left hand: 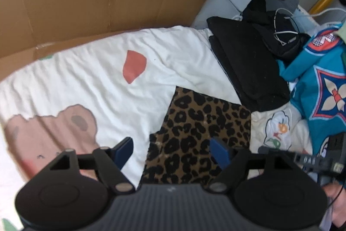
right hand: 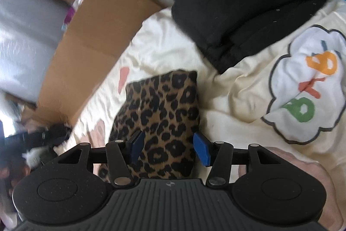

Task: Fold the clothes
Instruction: 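Close the left tool on the folded skirt while the right tool holds its other end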

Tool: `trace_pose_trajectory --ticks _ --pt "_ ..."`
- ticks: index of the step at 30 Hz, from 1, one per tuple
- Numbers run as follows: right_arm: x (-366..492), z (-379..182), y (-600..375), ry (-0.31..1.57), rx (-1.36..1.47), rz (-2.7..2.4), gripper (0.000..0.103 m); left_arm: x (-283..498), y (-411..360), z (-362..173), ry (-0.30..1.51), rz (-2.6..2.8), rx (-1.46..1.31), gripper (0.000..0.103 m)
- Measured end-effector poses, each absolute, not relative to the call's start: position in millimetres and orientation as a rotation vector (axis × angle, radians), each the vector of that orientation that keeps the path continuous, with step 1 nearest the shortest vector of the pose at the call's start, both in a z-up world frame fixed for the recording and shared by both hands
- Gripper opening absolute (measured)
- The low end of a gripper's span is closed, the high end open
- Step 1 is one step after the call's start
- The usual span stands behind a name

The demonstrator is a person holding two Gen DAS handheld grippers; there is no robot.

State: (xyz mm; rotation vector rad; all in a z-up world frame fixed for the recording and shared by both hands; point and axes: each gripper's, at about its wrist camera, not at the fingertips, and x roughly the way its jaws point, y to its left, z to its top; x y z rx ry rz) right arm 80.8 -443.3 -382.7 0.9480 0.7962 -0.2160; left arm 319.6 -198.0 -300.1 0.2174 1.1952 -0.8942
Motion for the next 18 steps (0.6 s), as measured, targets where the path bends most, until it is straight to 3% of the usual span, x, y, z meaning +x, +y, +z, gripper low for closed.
trace_pose_trajectory --ticks 8,18 --pt "90.8 -399.5 -437.9 0.845 0.893 -0.213 0.058 315.9 -191.5 -359.2 1.224 -0.906 0.194 0.081" --pt "92.8 -409.7 -433.3 0.841 0.909 -0.228 0.057 309.6 -202.9 -382.6 1.228 -0.922 0.208 0.081"
